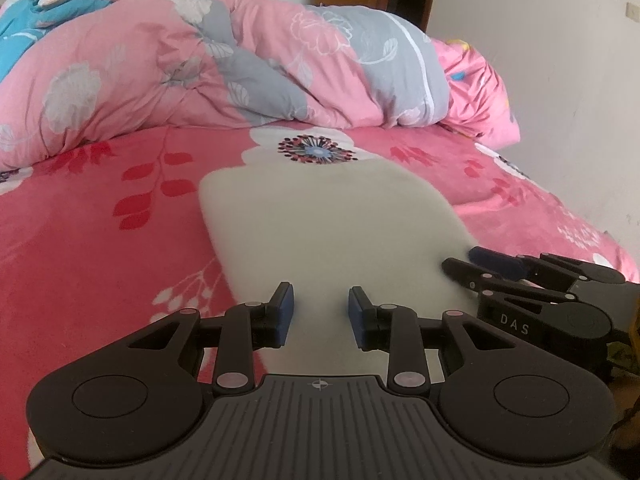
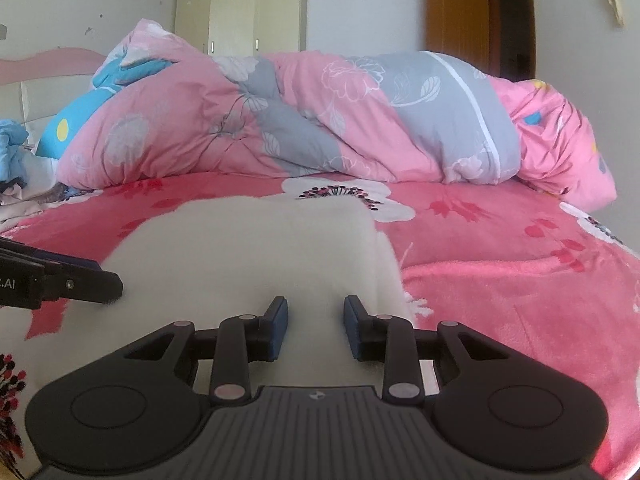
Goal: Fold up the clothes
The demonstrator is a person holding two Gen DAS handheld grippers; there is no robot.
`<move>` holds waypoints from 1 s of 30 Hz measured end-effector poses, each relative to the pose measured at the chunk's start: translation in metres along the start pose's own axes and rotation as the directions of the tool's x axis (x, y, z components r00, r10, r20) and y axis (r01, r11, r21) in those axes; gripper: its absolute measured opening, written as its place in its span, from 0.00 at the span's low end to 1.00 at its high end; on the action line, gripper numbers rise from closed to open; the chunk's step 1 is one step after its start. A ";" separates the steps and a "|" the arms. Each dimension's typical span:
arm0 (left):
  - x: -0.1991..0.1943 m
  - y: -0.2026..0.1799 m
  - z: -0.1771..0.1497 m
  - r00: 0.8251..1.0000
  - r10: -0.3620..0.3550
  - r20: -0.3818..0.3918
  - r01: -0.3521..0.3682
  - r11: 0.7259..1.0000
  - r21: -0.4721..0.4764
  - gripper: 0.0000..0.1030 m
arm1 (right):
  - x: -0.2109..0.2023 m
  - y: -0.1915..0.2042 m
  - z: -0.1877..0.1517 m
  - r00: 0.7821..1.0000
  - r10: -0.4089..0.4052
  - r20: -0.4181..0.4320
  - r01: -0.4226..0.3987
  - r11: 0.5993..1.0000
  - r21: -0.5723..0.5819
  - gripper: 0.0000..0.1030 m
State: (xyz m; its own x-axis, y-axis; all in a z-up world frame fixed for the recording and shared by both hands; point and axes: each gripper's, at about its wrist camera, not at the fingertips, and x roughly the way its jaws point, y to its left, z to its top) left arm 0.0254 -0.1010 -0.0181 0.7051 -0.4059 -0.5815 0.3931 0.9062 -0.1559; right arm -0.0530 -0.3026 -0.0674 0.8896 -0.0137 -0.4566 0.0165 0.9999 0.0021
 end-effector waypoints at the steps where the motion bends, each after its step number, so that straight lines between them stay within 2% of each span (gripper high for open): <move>1: 0.000 0.000 0.001 1.000 0.000 -0.004 0.000 1.000 -0.001 0.29 | 0.001 -0.001 0.001 1.000 0.002 -0.004 -0.002 1.000 0.003 0.32; 4: -0.004 0.001 0.004 1.000 0.005 -0.011 -0.005 1.000 -0.006 0.29 | 0.001 -0.003 0.001 1.000 0.005 -0.010 -0.005 1.000 0.004 0.32; 8: -0.010 -0.002 0.009 1.000 0.016 0.018 -0.016 1.000 0.012 0.29 | 0.001 -0.005 0.000 1.000 0.012 -0.007 -0.012 1.000 0.008 0.32; 19: 0.004 -0.014 0.030 0.998 0.044 0.042 -0.047 0.996 0.074 0.29 | 0.000 -0.007 -0.002 1.000 0.024 0.009 -0.024 1.000 0.009 0.32; 26: 0.034 -0.011 0.017 0.998 0.065 -0.003 -0.065 0.993 0.096 0.29 | -0.001 -0.007 -0.003 1.000 0.028 0.011 -0.029 1.000 0.010 0.32; 30: 0.034 -0.011 0.017 0.998 0.068 -0.001 -0.067 0.992 0.103 0.30 | 0.000 -0.006 -0.003 1.000 0.029 0.008 -0.029 1.000 0.005 0.32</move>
State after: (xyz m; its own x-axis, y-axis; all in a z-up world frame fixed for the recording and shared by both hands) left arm 0.0546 -0.1266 -0.0228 0.7293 -0.3433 -0.5919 0.4032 0.9145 -0.0336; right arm -0.0549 -0.3089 -0.0702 0.8932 0.0149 -0.4493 -0.0069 0.9998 0.0195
